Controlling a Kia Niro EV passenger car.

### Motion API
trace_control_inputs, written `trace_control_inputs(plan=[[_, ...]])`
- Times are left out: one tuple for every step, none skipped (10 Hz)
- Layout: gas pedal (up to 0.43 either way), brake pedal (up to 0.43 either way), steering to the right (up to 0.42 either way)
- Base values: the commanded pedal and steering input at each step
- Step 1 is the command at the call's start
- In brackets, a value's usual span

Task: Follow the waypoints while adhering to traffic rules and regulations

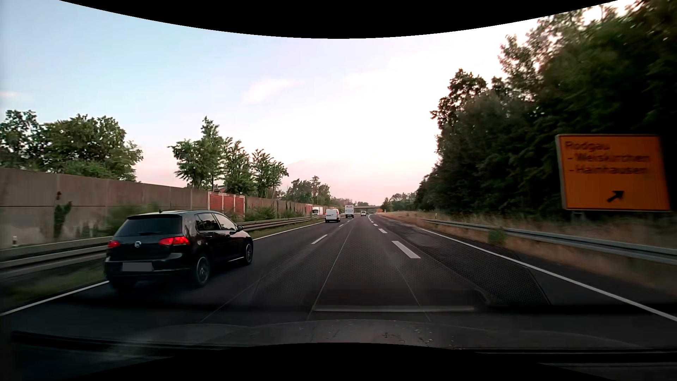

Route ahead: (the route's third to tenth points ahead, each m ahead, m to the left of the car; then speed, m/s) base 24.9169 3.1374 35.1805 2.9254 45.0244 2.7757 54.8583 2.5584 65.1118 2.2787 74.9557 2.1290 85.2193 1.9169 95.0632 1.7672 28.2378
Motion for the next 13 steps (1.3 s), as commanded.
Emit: trace_control_inputs(plan=[[0.138, 0.000, -0.001], [0.138, 0.000, -0.001], [0.138, 0.000, -0.002], [0.138, 0.000, -0.002], [0.138, 0.000, -0.002], [0.138, 0.000, -0.001], [0.138, 0.000, -0.002], [0.138, 0.000, -0.001], [0.138, 0.000, -0.002], [0.138, 0.000, -0.002], [0.138, 0.000, -0.002], [0.138, 0.000, -0.002], [0.138, 0.000, -0.002]])
